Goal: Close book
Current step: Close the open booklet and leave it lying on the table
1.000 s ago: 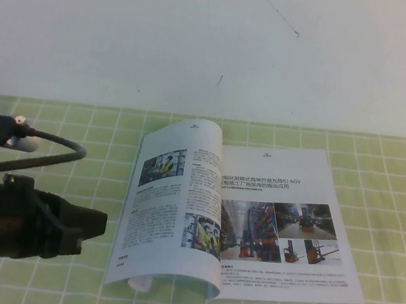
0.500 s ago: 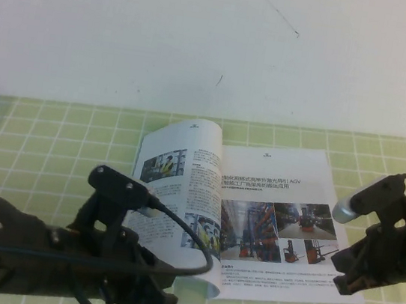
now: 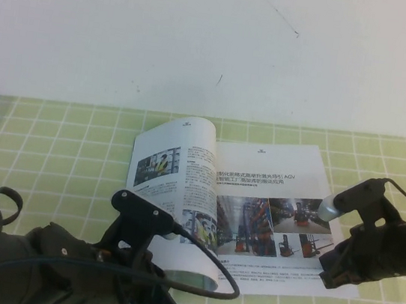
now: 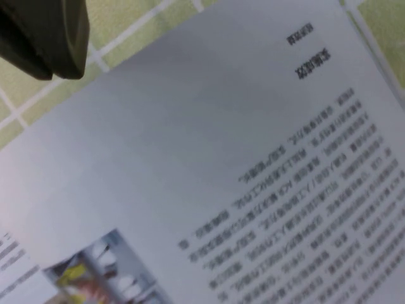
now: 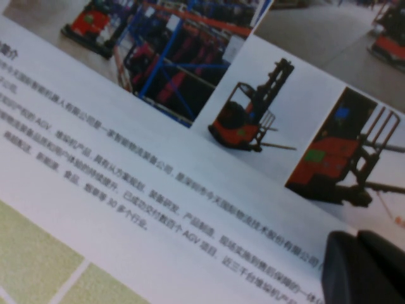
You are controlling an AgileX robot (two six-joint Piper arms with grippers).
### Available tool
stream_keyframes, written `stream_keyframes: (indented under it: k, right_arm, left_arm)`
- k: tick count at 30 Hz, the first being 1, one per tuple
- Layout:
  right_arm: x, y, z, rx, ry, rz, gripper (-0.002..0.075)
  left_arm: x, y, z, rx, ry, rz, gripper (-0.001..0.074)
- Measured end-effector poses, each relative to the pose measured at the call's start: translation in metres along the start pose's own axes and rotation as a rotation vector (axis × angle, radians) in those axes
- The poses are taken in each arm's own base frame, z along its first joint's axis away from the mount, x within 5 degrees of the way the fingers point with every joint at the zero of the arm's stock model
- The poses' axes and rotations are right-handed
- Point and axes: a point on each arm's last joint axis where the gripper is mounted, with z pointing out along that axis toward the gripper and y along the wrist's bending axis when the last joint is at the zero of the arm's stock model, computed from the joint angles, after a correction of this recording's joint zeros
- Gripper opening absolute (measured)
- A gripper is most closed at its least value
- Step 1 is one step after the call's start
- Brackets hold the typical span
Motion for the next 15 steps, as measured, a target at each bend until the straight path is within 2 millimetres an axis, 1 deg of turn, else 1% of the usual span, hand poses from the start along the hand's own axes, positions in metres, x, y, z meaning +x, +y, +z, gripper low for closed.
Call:
stream_keyframes:
  k: [6,12,15]
  right_arm:
    - [0.000,0.001,0.000,-0.010,0.002,0.002,-0.0003]
    - [0.000,0.001,0.001,-0.017,0.005,0.003,-0.0003]
    - [0.001,0.002,0.000,-0.018,0.008,-0.003,-0.0003]
  left_arm:
    - [0.006,0.008,0.015,-0.070,0.022,-0.036,-0.0003]
    - [0.000,0.016,0.018,-0.153,-0.029,-0.048,-0.0003]
    - [-0.007,0.011,0.018,-0.142,-0.050,-0.045,-0.0003]
